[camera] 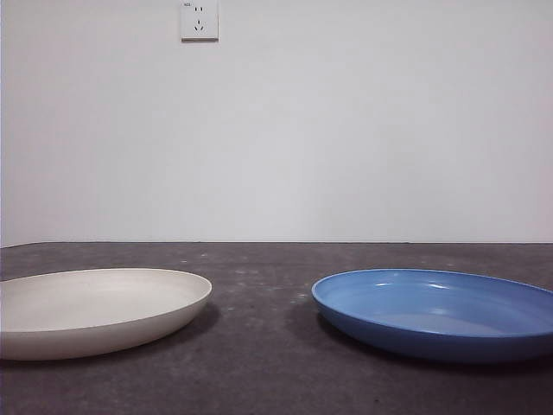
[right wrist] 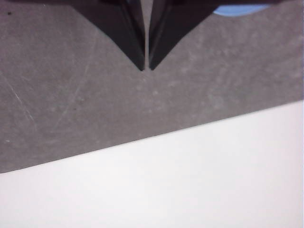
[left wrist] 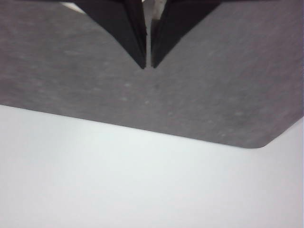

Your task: Pick up the white plate, put it on the blue plate, put it on desk

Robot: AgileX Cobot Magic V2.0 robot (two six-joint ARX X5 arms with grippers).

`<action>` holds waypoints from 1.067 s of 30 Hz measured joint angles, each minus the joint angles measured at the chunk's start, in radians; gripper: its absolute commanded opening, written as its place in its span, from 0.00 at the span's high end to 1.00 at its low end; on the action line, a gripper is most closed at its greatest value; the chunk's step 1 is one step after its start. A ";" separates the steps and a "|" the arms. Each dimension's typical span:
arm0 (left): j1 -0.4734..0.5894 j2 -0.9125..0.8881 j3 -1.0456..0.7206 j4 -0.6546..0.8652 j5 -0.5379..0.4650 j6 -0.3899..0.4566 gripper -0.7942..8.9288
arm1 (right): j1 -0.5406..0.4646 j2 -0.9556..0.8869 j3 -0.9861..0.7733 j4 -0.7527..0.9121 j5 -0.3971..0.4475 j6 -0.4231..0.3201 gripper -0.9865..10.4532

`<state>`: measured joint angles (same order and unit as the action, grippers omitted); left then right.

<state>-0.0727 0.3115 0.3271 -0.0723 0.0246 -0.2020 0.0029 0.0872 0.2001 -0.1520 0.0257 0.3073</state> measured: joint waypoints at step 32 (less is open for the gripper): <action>-0.260 0.558 0.806 -0.507 0.434 0.013 0.90 | 0.253 0.667 0.782 -0.438 -0.516 -0.138 0.91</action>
<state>-0.3325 0.8696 1.1332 -0.5793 0.4587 -0.1890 0.2562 0.7544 0.9825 -0.5903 -0.4900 0.1692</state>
